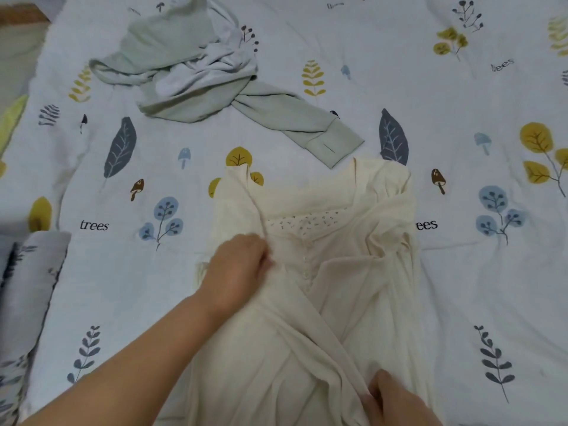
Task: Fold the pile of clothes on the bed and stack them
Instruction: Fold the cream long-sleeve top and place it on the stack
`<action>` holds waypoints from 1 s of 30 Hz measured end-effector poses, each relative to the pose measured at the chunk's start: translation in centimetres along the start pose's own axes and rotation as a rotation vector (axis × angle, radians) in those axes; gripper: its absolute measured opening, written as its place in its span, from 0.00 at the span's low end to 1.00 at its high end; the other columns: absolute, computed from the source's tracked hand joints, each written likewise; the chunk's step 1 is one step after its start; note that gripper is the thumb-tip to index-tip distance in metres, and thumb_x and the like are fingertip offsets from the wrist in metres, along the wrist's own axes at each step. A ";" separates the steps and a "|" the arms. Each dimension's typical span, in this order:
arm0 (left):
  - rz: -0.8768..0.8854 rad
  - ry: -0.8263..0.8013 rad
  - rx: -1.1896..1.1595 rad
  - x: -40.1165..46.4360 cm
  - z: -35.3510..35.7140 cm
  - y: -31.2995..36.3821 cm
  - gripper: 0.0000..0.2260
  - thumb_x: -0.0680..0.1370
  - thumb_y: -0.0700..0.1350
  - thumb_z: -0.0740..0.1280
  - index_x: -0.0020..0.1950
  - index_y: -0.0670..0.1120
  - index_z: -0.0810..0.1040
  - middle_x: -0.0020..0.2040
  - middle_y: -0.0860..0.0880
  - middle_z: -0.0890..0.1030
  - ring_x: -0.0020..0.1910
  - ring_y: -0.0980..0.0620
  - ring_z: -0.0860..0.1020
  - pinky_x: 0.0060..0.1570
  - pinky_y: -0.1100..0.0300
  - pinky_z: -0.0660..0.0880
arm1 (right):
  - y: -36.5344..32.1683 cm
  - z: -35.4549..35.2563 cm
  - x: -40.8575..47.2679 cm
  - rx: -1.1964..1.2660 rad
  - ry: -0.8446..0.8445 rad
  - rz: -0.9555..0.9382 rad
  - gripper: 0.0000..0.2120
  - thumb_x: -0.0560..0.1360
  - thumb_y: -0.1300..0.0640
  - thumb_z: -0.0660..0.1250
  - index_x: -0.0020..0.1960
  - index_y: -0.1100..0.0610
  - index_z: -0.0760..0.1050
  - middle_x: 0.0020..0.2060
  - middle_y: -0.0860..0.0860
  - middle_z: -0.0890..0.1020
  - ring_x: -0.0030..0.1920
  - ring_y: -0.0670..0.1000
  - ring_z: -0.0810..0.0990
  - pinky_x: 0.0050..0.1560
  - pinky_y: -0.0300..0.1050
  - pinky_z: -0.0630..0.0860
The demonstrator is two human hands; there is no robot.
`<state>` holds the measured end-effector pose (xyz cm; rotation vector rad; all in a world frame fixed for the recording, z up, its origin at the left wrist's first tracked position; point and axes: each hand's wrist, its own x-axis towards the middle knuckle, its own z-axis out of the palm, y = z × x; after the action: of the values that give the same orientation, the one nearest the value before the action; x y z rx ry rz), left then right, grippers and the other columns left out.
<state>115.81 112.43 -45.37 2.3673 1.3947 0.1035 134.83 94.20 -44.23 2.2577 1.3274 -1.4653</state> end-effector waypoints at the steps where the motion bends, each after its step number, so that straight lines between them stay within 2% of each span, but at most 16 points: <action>1: 0.031 -0.119 -0.019 -0.1 0.2 0.0 0.07 0.78 0.44 0.64 0.45 0.41 0.77 0.45 0.45 0.77 0.46 0.45 0.74 0.45 0.56 0.67 | -0.1 -0.2 -0.1 -0.011 -0.007 0.003 0.16 0.78 0.42 0.56 0.37 0.45 0.54 0.46 0.45 0.70 0.45 0.44 0.69 0.39 0.34 0.63; 2: 0.050 -0.167 -0.042 -0.1 0.1 -0.1 0.09 0.79 0.46 0.62 0.48 0.42 0.78 0.47 0.47 0.78 0.48 0.47 0.74 0.48 0.57 0.67 | -0.3 -0.5 -0.1 -0.021 0.002 0.008 0.15 0.77 0.41 0.58 0.37 0.45 0.56 0.43 0.43 0.71 0.43 0.43 0.70 0.38 0.33 0.64; 3: 0.067 -0.133 -0.053 0.0 -0.3 0.0 0.10 0.80 0.47 0.61 0.50 0.43 0.79 0.48 0.48 0.78 0.48 0.47 0.74 0.48 0.56 0.68 | -0.6 -0.9 0.0 -0.023 0.032 0.012 0.15 0.75 0.41 0.60 0.37 0.44 0.58 0.40 0.41 0.72 0.41 0.42 0.71 0.37 0.32 0.64; 4: 0.087 -0.017 -0.052 0.2 -0.7 0.2 0.10 0.80 0.46 0.61 0.49 0.43 0.80 0.47 0.47 0.79 0.46 0.47 0.75 0.47 0.54 0.70 | -0.8 -1.4 0.1 0.016 0.119 0.026 0.14 0.74 0.42 0.64 0.36 0.43 0.61 0.36 0.41 0.72 0.39 0.42 0.72 0.36 0.33 0.64; 6: 0.045 0.196 -0.078 0.9 -1.3 1.7 0.09 0.78 0.44 0.61 0.46 0.43 0.80 0.44 0.47 0.79 0.42 0.47 0.75 0.43 0.53 0.70 | -0.7 -3.0 0.7 0.193 0.416 0.020 0.09 0.73 0.50 0.68 0.38 0.43 0.68 0.33 0.43 0.74 0.36 0.45 0.73 0.39 0.39 0.66; 7: -0.021 0.223 -0.139 1.3 -1.4 2.8 0.08 0.79 0.43 0.61 0.47 0.43 0.79 0.43 0.48 0.79 0.42 0.48 0.75 0.43 0.54 0.69 | -0.4 -4.3 1.4 0.262 0.552 -0.030 0.06 0.73 0.54 0.69 0.41 0.45 0.73 0.33 0.44 0.75 0.35 0.45 0.72 0.40 0.43 0.66; 9: -0.197 0.124 -0.246 2.0 -0.2 5.3 0.09 0.80 0.46 0.60 0.48 0.44 0.77 0.45 0.48 0.78 0.44 0.48 0.75 0.45 0.55 0.70 | -0.4 -7.5 3.6 0.265 0.713 -0.146 0.07 0.75 0.61 0.65 0.50 0.52 0.78 0.38 0.48 0.76 0.36 0.46 0.72 0.40 0.43 0.64; 11: -0.332 -0.051 -0.183 2.2 1.9 7.5 0.14 0.80 0.53 0.58 0.51 0.44 0.75 0.48 0.47 0.78 0.48 0.47 0.76 0.48 0.55 0.70 | -0.9 -11.4 6.4 0.194 0.772 -0.213 0.12 0.76 0.64 0.60 0.57 0.55 0.77 0.45 0.53 0.75 0.43 0.52 0.74 0.43 0.43 0.64; 14: -0.474 -0.200 -0.145 1.6 4.3 8.9 0.18 0.77 0.59 0.60 0.54 0.45 0.74 0.51 0.47 0.75 0.51 0.47 0.75 0.49 0.57 0.69 | -1.3 -16.2 11.3 0.042 0.745 -0.231 0.20 0.76 0.66 0.57 0.65 0.53 0.72 0.57 0.58 0.71 0.54 0.58 0.74 0.51 0.47 0.69; 16: -0.528 -0.197 -0.201 0.8 5.2 9.0 0.13 0.76 0.55 0.63 0.52 0.46 0.74 0.50 0.49 0.71 0.50 0.49 0.74 0.49 0.58 0.70 | -1.2 -18.1 13.8 0.011 0.657 -0.290 0.17 0.78 0.59 0.58 0.66 0.53 0.71 0.54 0.52 0.72 0.52 0.53 0.73 0.49 0.46 0.69; 18: -0.516 -0.131 -0.253 0.1 5.5 9.0 0.07 0.76 0.50 0.63 0.46 0.47 0.74 0.47 0.51 0.69 0.45 0.51 0.72 0.44 0.61 0.67 | -1.2 -19.3 15.3 -0.027 0.544 -0.288 0.15 0.78 0.53 0.59 0.62 0.54 0.74 0.48 0.48 0.72 0.50 0.50 0.73 0.46 0.42 0.66; 21: -0.478 -0.029 -0.376 -1.2 5.3 8.9 0.12 0.77 0.50 0.62 0.36 0.51 0.65 0.38 0.55 0.69 0.37 0.56 0.68 0.37 0.65 0.61 | -2.1 -20.9 16.8 -0.314 0.449 -0.286 0.09 0.77 0.58 0.62 0.54 0.56 0.79 0.52 0.57 0.73 0.57 0.58 0.72 0.51 0.45 0.67; 23: -0.534 0.017 -0.574 -2.4 5.1 8.4 0.13 0.77 0.49 0.64 0.34 0.51 0.65 0.30 0.55 0.70 0.30 0.59 0.68 0.32 0.65 0.63 | -3.2 -22.2 16.9 -0.242 0.386 -0.303 0.07 0.77 0.58 0.64 0.41 0.55 0.77 0.45 0.57 0.76 0.50 0.57 0.75 0.47 0.43 0.67; 25: -0.607 0.008 -0.730 -3.6 4.9 7.5 0.12 0.76 0.46 0.66 0.34 0.48 0.68 0.26 0.55 0.70 0.26 0.60 0.67 0.30 0.66 0.64 | -4.1 -23.6 17.0 -0.095 0.343 -0.286 0.11 0.77 0.57 0.65 0.36 0.56 0.73 0.36 0.54 0.75 0.39 0.54 0.73 0.39 0.41 0.65; 28: -0.599 -0.095 -0.663 -4.6 4.7 6.3 0.10 0.76 0.47 0.67 0.37 0.46 0.71 0.26 0.55 0.73 0.26 0.61 0.69 0.30 0.65 0.64 | -4.9 -24.7 17.8 -0.043 0.427 -0.256 0.15 0.77 0.54 0.64 0.34 0.59 0.68 0.33 0.54 0.71 0.37 0.54 0.68 0.35 0.43 0.63; 30: -0.588 -0.112 -0.573 -4.5 4.5 6.1 0.09 0.76 0.49 0.67 0.38 0.49 0.72 0.29 0.53 0.75 0.29 0.61 0.71 0.32 0.66 0.65 | -5.3 -24.3 18.5 -0.060 0.545 -0.222 0.11 0.76 0.53 0.65 0.40 0.59 0.71 0.42 0.56 0.74 0.44 0.56 0.71 0.42 0.44 0.65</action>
<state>119.69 104.63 -46.72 1.4306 1.6700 0.1745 149.66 121.36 -44.64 2.6489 1.7831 -0.8594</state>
